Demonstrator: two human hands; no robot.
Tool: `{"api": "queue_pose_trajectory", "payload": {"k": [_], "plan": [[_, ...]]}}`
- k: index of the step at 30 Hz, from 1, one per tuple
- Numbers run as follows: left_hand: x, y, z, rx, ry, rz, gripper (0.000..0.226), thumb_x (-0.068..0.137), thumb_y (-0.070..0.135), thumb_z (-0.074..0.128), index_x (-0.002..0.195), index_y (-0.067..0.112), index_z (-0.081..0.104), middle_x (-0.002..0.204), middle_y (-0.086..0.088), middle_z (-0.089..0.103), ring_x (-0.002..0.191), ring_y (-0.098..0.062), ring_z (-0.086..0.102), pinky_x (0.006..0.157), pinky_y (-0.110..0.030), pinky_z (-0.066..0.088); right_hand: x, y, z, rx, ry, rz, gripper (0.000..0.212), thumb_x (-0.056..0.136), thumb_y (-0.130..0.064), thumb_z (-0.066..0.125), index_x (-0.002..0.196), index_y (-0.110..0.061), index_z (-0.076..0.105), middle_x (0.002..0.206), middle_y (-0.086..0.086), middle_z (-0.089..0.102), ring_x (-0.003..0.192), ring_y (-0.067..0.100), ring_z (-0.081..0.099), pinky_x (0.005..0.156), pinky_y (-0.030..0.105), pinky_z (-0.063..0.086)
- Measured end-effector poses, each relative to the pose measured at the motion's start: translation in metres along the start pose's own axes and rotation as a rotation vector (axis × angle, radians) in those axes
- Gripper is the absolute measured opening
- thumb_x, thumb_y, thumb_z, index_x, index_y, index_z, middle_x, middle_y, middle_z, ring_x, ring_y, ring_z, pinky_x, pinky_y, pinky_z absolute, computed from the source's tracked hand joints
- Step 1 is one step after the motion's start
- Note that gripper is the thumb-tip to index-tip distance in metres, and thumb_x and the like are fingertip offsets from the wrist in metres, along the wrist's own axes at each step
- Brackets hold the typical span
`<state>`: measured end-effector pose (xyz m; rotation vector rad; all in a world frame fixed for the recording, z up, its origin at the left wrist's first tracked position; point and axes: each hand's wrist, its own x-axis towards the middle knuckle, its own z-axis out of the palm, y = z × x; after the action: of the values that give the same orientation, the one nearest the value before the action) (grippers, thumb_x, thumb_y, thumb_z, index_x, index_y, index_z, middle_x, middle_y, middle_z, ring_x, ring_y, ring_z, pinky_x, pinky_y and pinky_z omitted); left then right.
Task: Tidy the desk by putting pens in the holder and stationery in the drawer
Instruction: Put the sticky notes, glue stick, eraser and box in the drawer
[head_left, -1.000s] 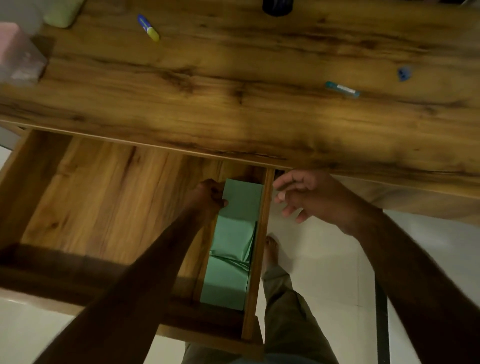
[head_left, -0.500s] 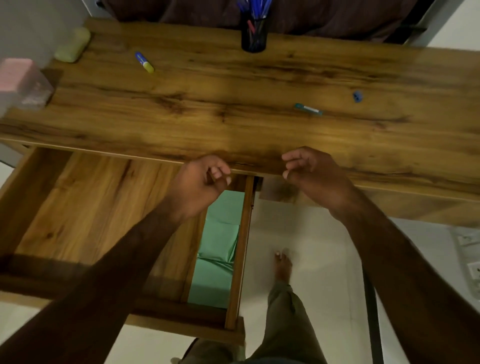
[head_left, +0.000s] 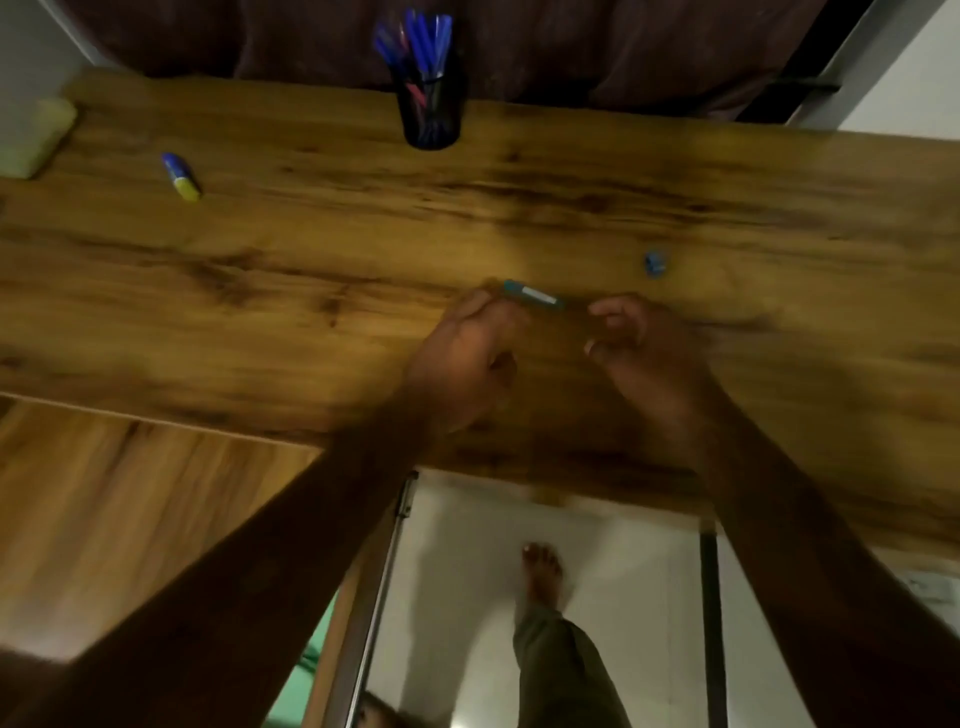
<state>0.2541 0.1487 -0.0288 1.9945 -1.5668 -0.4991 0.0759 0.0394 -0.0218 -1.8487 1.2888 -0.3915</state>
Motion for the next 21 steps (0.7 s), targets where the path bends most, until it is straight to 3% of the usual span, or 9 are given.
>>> {"api": "queue_pose_trajectory", "payload": {"k": [4,7,9,14,18,21], "plan": [[0.047,0.011,0.018,0.208,0.020,0.004,0.063,0.079,0.012,0.060,0.139,0.024,0.047,0.143,-0.001,0.045,0.129,-0.024,0.044,0.101,-0.043,0.046,0.050,0.018,-0.027,-0.063,0.081,0.029,0.045,0.089,-0.028,0.070,0.131,-0.036,0.056,0.135,-0.004,0.053,0.113,0.015,0.058,0.085,0.028,0.051],[0.068,0.015,0.028,0.358,-0.068,-0.040,0.073,0.083,0.016,0.059,0.150,0.029,0.032,0.156,0.000,0.032,0.143,-0.025,0.030,0.106,-0.048,0.041,0.076,0.021,-0.035,-0.180,0.089,0.044,0.052,0.090,-0.034,0.068,0.139,-0.033,0.050,0.143,0.003,0.047,0.121,0.026,0.056,0.099,0.038,0.049],[0.075,0.016,0.032,0.433,-0.140,-0.065,0.069,0.088,0.022,0.055,0.152,0.028,0.030,0.159,-0.002,0.028,0.147,-0.026,0.024,0.111,-0.050,0.035,0.085,0.018,-0.035,-0.242,0.083,0.067,0.054,0.092,-0.032,0.066,0.142,-0.029,0.048,0.147,0.008,0.041,0.131,0.032,0.046,0.108,0.043,0.043],[0.080,0.017,0.036,0.553,-0.081,-0.026,0.041,0.094,0.022,0.049,0.135,0.026,0.050,0.144,-0.007,0.042,0.132,-0.029,0.040,0.101,-0.047,0.039,0.093,0.010,-0.027,-0.366,0.086,0.038,0.048,0.091,-0.020,0.061,0.138,-0.027,0.054,0.145,0.012,0.039,0.136,0.036,0.035,0.113,0.044,0.035],[0.081,0.013,0.034,0.558,-0.036,-0.023,0.033,0.096,0.019,0.051,0.129,0.022,0.052,0.132,-0.007,0.048,0.124,-0.028,0.044,0.096,-0.046,0.040,0.097,0.006,-0.020,-0.293,0.049,-0.010,0.044,0.084,-0.003,0.061,0.120,-0.028,0.066,0.136,0.008,0.051,0.125,0.029,0.052,0.101,0.041,0.049],[0.075,0.009,0.025,0.436,0.006,-0.083,0.031,0.093,0.017,0.052,0.124,0.020,0.052,0.126,-0.005,0.054,0.119,-0.027,0.048,0.093,-0.045,0.042,0.097,-0.004,-0.011,-0.230,-0.025,-0.050,0.044,0.086,-0.002,0.059,0.117,-0.031,0.067,0.131,0.005,0.055,0.112,0.023,0.059,0.089,0.034,0.053]]}}
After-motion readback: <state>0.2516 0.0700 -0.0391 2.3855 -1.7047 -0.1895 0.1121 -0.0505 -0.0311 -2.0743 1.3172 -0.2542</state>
